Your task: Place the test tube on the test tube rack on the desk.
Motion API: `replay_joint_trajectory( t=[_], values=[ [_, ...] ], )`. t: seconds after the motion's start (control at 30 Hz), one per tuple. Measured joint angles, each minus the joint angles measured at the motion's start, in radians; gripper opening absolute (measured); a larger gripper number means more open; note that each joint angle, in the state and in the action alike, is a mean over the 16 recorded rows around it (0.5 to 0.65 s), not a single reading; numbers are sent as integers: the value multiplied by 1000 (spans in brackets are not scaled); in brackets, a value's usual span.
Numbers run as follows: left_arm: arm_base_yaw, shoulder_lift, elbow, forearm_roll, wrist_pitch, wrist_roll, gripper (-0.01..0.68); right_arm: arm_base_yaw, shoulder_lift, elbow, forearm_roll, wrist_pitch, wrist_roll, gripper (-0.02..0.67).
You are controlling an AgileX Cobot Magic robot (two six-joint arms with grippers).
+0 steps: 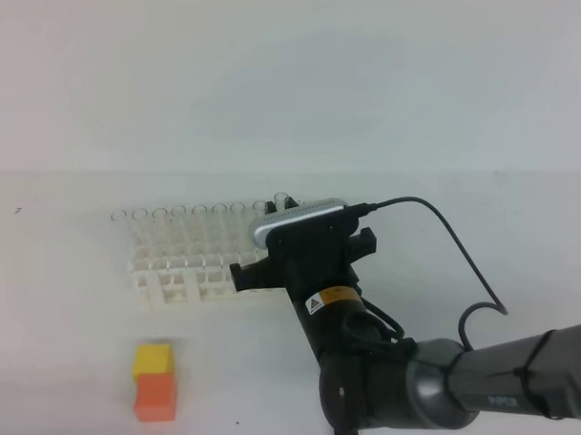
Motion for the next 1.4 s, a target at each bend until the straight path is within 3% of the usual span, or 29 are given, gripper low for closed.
replay_joint_trajectory(
  t=[0.4, 0.7, 1.03, 1.27, 1.4],
  values=[
    [0, -1, 2, 0, -1, 0, -1, 0, -37, 3, 15, 29, -44, 237],
    [0, 0, 0, 0, 0, 0, -1, 13, -143, 7, 16, 34, -114, 241],
    [0, 0, -2, 1, 4, 0, -1, 58, -436, 17, -78, 107, -331, 119],
    [0, 0, -2, 2, 5, 0, -1, 63, -716, 40, -270, 280, -482, 22],
    [0, 0, -2, 2, 5, 0, -1, 48, -864, 58, -396, 430, -524, 4]
  ],
)
